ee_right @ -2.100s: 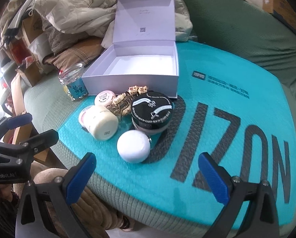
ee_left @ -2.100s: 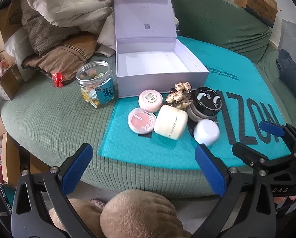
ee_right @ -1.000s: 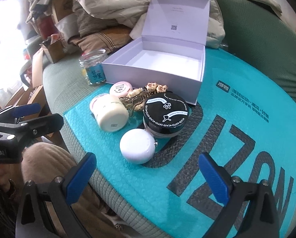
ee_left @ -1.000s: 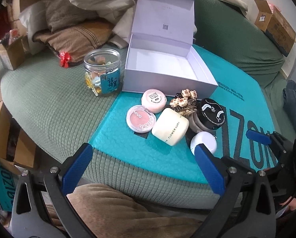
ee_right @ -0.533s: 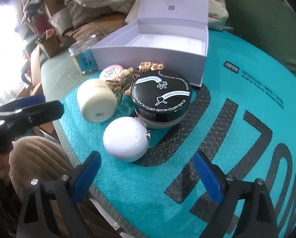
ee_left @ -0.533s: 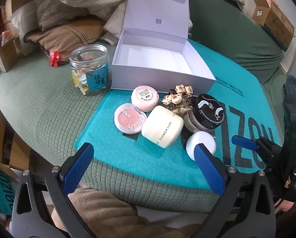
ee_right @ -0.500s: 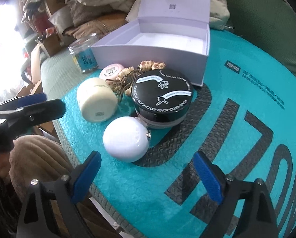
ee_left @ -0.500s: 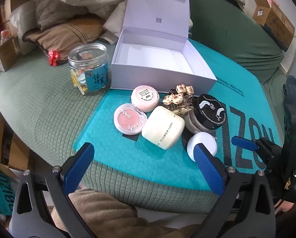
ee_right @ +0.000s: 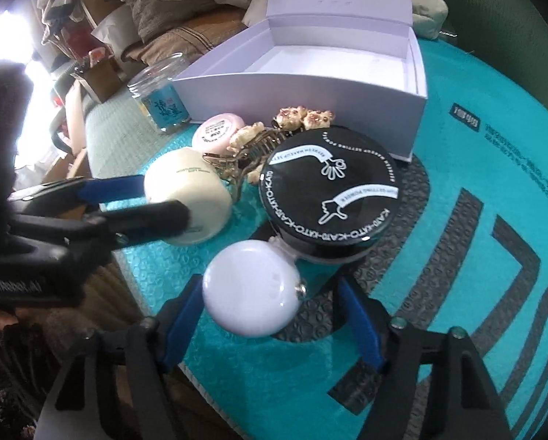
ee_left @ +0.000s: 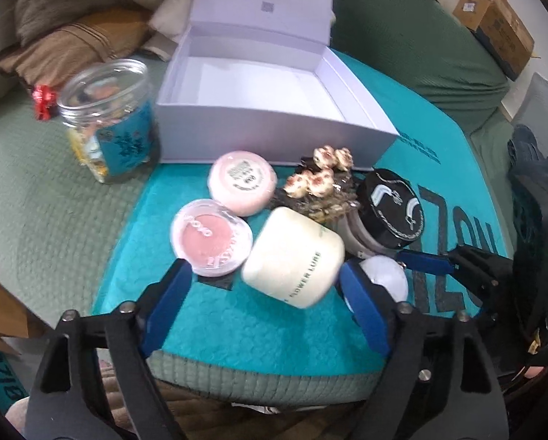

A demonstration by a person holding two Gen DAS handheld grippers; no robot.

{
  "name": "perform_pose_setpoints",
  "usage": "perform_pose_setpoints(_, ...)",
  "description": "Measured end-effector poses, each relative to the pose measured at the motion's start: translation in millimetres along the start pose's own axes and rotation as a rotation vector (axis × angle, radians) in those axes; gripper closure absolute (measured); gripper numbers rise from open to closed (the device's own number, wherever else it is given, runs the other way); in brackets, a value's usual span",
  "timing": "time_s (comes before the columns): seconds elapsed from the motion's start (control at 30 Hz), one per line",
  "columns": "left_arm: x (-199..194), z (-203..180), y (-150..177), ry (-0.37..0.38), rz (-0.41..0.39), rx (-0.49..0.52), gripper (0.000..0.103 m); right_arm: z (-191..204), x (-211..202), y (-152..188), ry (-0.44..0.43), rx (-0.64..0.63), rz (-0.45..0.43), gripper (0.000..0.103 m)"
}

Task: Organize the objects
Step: 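Grasp the cream jar with the left tool while the right tool grasps the white compact, then lift the cream jar and white compact together into the open white box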

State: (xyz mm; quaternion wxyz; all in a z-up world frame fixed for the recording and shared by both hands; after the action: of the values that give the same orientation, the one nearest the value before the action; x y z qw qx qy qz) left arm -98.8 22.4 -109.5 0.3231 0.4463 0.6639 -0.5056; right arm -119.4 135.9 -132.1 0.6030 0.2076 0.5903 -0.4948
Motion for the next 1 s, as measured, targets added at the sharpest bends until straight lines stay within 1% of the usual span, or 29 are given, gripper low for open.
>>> perform_pose_setpoints(0.07, 5, -5, -1, 0.017, 0.008, 0.012, 0.027, 1, -2, -1, -0.022, -0.020, -0.007, 0.037)
perform_pose_setpoints(0.13, 8, -11, -3, 0.026, 0.008, 0.025, 0.029, 2, -2, -1, -0.040, -0.050, -0.009, 0.046)
perform_pose_setpoints(0.2, 11, -15, -5, 0.022, 0.005, 0.037, 0.033, 3, -3, 1, -0.054, -0.077, -0.013, 0.050)
perform_pose_setpoints(0.23, 14, -17, -8, 0.016, 0.005, 0.038, 0.038, 2, -3, 0, -0.056, -0.083, -0.015, 0.050)
perform_pose_setpoints(0.3, 18, -19, -9, -0.003, 0.006, 0.032, 0.043, 1, -4, 2, -0.062, -0.093, -0.020, 0.050)
perform_pose_setpoints(0.4, 19, -21, -9, -0.022, -0.006, 0.013, 0.044, -1, -10, 9, -0.065, -0.099, -0.027, 0.050)
perform_pose_setpoints(0.5, 19, -26, -7, -0.026, -0.006, 0.015, 0.044, -3, -14, 12, -0.065, -0.097, -0.028, 0.050)
perform_pose_setpoints(0.6, 18, -28, -6, -0.021, 0.000, 0.004, 0.047, -4, -20, 13, -0.054, -0.105, -0.031, 0.050)
perform_pose_setpoints(0.7, 13, -32, -6, -0.035, 0.002, 0.010, 0.051, -5, -24, 14, -0.040, -0.118, -0.031, 0.050)
perform_pose_setpoints(0.83, 12, -35, -2, -0.018, 0.015, 0.000, 0.052, -7, -25, 15, -0.029, -0.115, -0.014, 0.050)
perform_pose_setpoints(0.9, 9, -37, 3, -0.021, 0.015, 0.000, 0.053, -5, -26, 14, -0.023, -0.124, -0.011, 0.050)
perform_pose_setpoints(1.0, -1, -30, 9, -0.025, 0.014, 0.002, 0.053, 0, -31, 14, -0.014, -0.147, -0.006, 0.050)
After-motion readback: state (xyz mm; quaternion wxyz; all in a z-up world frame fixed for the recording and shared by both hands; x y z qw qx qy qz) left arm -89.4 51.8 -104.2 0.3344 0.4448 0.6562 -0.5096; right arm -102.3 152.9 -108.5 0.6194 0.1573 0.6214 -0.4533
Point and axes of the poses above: each gripper's, at about its wrist camera, not at the fingertips, and x roughly the way its jaws point, z to its left, y to its underside, the point moved 3 cm from there along x, roughly the way its jaws point, and after that the axes turned 7 degrees about z, right-handed, at the moved point
